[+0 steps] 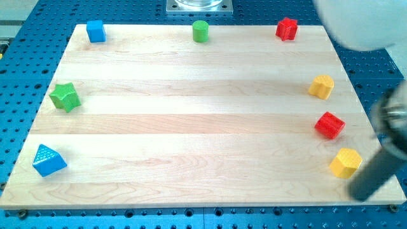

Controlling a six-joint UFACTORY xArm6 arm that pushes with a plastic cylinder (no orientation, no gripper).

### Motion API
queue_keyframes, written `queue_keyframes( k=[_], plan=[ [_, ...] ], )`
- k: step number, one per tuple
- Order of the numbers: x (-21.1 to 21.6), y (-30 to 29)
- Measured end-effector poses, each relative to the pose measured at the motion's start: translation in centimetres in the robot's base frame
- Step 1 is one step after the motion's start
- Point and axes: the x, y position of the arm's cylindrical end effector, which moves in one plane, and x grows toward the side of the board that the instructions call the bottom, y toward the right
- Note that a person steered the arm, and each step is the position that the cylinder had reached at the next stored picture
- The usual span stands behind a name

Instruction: Push the red circle diagonal to the green star

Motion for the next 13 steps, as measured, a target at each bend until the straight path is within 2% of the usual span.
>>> queue_keyframes(
  k=[1, 2, 3, 4, 5, 6, 7, 8, 9, 10, 12, 13],
  plan=[
    [-4.3, 7.5],
    [-9.1, 5.7],
    [-13.2, 7.6],
    [-15.9, 5.5],
    [-19.0, 0.8],
    [-19.1, 3.9],
    [-17.6, 7.6],
    [-11.7, 4.2],
    [-8.8, 5.5],
    [-8.8, 3.5],
    [-8.6, -9.9],
    [-1.0, -12.5]
  ],
)
